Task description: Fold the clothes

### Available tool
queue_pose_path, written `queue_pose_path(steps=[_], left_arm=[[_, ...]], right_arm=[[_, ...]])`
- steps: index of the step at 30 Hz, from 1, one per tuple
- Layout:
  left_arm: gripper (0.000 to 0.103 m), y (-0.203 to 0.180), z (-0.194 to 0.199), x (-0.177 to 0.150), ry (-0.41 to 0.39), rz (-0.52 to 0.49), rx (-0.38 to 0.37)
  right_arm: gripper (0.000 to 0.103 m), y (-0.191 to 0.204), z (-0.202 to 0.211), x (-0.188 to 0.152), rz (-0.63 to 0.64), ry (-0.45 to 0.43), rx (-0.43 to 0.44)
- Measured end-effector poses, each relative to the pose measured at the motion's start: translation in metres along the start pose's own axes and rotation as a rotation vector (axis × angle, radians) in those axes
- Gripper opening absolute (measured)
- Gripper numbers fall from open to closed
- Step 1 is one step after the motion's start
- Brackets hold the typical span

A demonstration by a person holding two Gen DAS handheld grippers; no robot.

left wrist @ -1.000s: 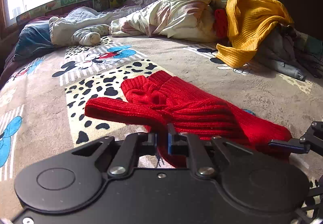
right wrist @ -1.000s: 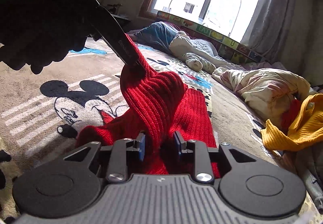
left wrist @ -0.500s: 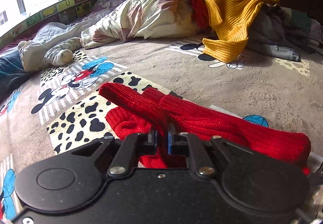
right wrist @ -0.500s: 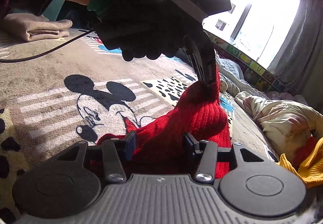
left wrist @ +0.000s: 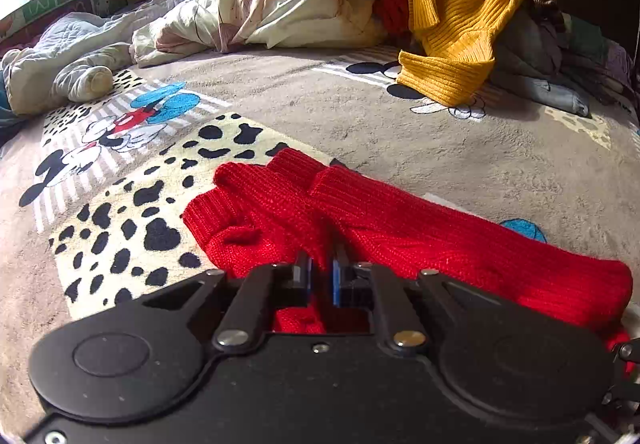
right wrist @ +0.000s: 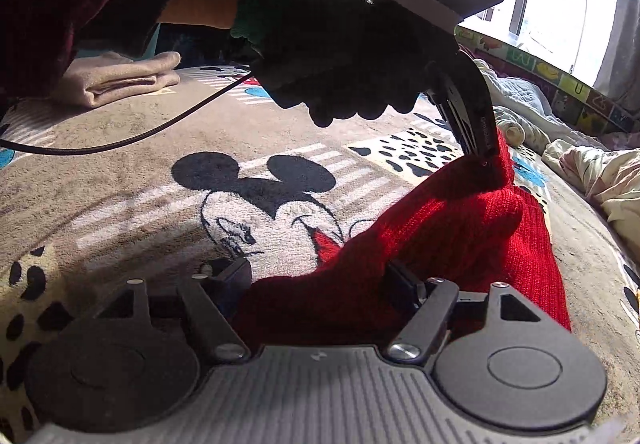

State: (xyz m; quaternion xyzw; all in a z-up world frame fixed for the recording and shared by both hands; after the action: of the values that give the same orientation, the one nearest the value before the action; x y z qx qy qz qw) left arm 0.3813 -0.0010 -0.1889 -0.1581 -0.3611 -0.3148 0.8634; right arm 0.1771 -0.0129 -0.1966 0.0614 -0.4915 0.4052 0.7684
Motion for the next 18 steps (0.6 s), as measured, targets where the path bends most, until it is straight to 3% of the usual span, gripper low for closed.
queue_pose_path(steps=[3,6,7,10,13,15,17,18], left_arm=[[0.007,-0.001,-0.009,-0.004,0.013,0.002,-0.003],[0.007,0.0,-0.006,-0.007,0.002,-0.006,0.024],[0.007,0.001,0.001,-0.006,-0.023,0.017,0.007],[0.007,0.006,0.008,-0.006,-0.045,0.045,0.024],[0.008,0.004,-0.006,-0.011,0.001,0.03,0.041],[0.017,0.003,-0.011,-0.013,0.016,0.009,0.072],[0.046,0.013,-0.001,-0.008,-0.032,0.045,0.133],[0.048,0.019,0.005,-0.006,-0.058,0.068,0.163]], right_arm=[[0.074,-0.004,0.007,0.003,-0.011,-0.006,0.015],[0.062,-0.008,0.015,0.006,-0.023,-0.012,0.031],[0.054,-0.016,0.018,0.01,-0.03,-0.023,0.015],[0.046,-0.052,0.027,0.027,-0.047,-0.055,-0.059],[0.045,-0.091,0.014,0.037,-0.034,-0.029,-0.103],[0.041,-0.105,-0.008,0.031,-0.013,0.036,-0.087],[0.039,-0.113,-0.029,0.021,-0.017,0.097,-0.051],[0.039,-0.114,-0.039,0.012,-0.011,0.142,-0.037]])
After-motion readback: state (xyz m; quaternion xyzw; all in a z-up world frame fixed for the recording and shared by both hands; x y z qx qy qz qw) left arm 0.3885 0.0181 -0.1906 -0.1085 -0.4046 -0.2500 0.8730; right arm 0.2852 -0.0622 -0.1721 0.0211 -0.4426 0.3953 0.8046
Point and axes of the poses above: each gripper's, at about its wrist camera, not at the fingertips, and z roughly against the way its jaws point, y to its left, x to its top, the point moved 8 cm from there along -z, roughly the way its jaws point, and after that the axes turned 9 degrees about z, right-handed, at the moved point
